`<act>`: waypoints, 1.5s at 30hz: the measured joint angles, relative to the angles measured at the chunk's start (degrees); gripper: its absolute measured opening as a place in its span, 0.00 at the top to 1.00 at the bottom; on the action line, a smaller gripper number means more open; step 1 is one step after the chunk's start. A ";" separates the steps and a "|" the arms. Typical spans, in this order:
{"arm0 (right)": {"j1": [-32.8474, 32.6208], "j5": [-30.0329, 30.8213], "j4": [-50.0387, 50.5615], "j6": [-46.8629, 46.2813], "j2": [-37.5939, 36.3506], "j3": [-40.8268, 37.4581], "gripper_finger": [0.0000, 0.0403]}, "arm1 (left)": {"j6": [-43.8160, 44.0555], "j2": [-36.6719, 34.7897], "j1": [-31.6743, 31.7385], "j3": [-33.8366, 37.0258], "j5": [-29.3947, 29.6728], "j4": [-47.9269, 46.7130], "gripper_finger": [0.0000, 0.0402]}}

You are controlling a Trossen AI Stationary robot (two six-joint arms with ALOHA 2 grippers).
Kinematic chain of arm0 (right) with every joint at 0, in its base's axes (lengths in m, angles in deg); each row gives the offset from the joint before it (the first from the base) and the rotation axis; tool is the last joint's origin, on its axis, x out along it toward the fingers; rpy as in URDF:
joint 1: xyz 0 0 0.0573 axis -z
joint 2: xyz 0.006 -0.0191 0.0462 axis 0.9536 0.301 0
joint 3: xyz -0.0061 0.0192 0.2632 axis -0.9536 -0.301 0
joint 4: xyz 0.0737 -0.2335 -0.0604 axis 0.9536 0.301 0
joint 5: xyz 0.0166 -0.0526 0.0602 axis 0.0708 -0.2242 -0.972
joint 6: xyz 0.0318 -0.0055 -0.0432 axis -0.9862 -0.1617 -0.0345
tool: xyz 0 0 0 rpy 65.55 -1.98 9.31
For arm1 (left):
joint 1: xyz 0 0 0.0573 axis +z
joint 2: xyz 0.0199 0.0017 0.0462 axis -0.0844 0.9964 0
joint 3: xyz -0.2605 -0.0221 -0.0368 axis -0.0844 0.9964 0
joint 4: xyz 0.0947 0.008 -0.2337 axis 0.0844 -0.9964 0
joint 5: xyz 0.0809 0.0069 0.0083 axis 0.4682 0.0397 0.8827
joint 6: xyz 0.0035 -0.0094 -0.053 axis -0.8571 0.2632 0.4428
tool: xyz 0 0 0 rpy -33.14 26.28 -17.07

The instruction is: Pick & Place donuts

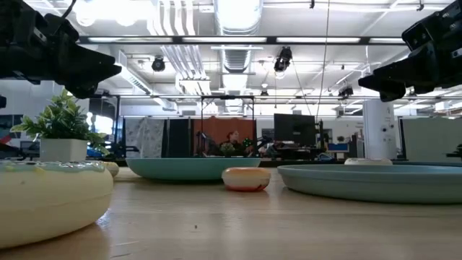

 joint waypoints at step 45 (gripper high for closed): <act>18.38 14.94 34.83 -49.12 53.16 27.14 0.50 | 0.01 0.03 0.01 0.01 0.01 -0.02 0.74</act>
